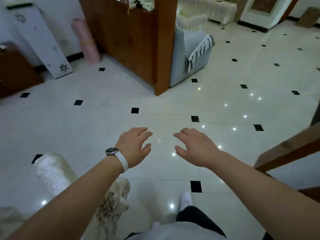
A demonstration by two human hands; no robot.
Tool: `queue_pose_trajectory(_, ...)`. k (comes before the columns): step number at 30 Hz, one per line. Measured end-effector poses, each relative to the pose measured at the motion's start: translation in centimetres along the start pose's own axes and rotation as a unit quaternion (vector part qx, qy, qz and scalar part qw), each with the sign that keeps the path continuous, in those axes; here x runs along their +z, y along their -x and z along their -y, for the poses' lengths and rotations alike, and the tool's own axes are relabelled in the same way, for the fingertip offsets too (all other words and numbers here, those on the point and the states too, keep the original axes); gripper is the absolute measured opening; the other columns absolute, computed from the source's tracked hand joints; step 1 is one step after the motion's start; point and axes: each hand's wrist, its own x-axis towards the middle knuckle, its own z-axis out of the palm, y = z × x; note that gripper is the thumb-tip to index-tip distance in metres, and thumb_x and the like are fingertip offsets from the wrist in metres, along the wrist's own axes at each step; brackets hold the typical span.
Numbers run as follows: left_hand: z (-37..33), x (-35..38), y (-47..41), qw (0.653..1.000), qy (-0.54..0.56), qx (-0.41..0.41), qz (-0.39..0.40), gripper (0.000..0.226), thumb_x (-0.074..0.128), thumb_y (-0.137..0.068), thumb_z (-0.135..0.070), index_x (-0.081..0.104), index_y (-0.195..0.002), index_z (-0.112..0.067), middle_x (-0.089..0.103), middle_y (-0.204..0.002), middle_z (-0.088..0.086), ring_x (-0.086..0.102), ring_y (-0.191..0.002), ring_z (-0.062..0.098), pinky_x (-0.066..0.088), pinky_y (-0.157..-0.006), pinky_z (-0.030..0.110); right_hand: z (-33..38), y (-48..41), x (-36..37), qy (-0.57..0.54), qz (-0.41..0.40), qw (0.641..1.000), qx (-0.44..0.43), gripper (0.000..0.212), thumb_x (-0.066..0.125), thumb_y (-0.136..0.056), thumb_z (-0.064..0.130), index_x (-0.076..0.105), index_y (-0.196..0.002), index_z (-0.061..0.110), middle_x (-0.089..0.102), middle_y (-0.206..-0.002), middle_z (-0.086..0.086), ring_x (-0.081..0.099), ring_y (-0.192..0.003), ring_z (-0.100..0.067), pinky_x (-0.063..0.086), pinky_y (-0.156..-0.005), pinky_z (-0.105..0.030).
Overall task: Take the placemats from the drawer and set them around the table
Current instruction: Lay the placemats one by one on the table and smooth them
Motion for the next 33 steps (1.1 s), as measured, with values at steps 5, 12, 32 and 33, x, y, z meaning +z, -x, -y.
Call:
queue_pose_trajectory(5, 4.2, -0.3, -3.1, 0.997, -0.011, -0.079, 0.003, 0.043, 0.051, -0.092, -0.036, 0.055, -0.132, -0.023, 0.052, -0.141, 0.002, 0.045, -0.13, 0.022, 0.039, -0.103, 0.042, -0.7, -9.1, 0.2, -0.004, 0.01, 0.997, -0.078, 0.05, 0.044, -0.096, 0.046, 0.046, -0.142, 0.025, 0.05, -0.136, 0.002, 0.046, -0.121, -0.022, 0.04, -0.097, -0.037)
queue_pose_trajectory(12, 7.8, -1.8, -10.7, 0.983, -0.039, -0.182, -0.005, 0.04, 0.05, -0.095, -0.036, 0.055, -0.132, -0.022, 0.052, -0.14, 0.001, 0.046, -0.129, 0.022, 0.037, -0.102, 0.039, -4.3, -22.6, -1.9, -0.021, 0.025, 0.986, -0.162, 0.05, 0.042, -0.096, 0.048, 0.045, -0.142, 0.026, 0.048, -0.138, 0.004, 0.045, -0.122, -0.02, 0.039, -0.098, -0.035)
queue_pose_trajectory(32, 26.2, -4.8, -11.7, 0.92, -0.062, -0.384, -0.052, 0.039, 0.054, -0.092, -0.036, 0.057, -0.128, -0.02, 0.057, -0.135, 0.005, 0.051, -0.124, 0.027, 0.041, -0.098, 0.043, 10.8, -48.2, -1.5, 0.034, 0.103, 0.911, -0.399, 0.05, 0.046, -0.095, 0.047, 0.048, -0.14, 0.024, 0.051, -0.135, 0.003, 0.047, -0.121, -0.021, 0.041, -0.096, -0.035)
queue_pose_trajectory(33, 28.2, -5.0, -11.7, 0.918, -0.06, -0.389, -0.055, 0.041, 0.052, -0.093, -0.037, 0.056, -0.13, -0.021, 0.056, -0.136, 0.004, 0.05, -0.124, 0.026, 0.041, -0.098, 0.042, 12.2, -49.6, -1.3, 0.041, 0.102, 0.908, -0.403, 0.049, 0.046, -0.096, 0.046, 0.049, -0.14, 0.024, 0.051, -0.135, 0.004, 0.047, -0.121, -0.021, 0.04, -0.095, -0.035)
